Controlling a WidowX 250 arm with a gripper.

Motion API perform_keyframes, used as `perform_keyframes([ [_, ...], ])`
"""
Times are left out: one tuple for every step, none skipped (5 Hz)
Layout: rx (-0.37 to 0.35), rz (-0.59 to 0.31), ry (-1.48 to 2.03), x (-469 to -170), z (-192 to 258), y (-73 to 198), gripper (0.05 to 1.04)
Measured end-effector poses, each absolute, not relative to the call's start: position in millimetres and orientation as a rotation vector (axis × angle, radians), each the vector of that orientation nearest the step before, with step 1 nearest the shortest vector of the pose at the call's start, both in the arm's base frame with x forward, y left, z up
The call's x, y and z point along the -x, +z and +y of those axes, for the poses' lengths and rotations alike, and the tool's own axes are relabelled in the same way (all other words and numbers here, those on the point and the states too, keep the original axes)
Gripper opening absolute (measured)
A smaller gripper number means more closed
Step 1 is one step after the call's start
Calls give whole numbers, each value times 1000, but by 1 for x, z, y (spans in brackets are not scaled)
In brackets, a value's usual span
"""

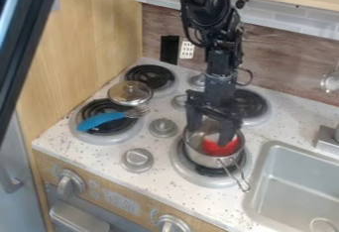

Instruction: Take the sushi from the silver pot and place it on the stove

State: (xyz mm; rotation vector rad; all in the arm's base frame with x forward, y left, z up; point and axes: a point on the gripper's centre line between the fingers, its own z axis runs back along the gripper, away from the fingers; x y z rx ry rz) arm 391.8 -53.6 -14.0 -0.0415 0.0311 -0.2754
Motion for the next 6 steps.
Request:
perform_keyframes([
  [24, -8, -291, -397, -62, -17, 999],
  [16, 0, -312, -396, -67, -34, 999],
  [21, -11, -318, -403, -69, -36, 999],
  [24, -10, -337, -405, -70, -40, 939],
  [20, 1, -351, -404, -70, -41, 640],
  [25, 16, -361, -401, -70, -40, 591],
])
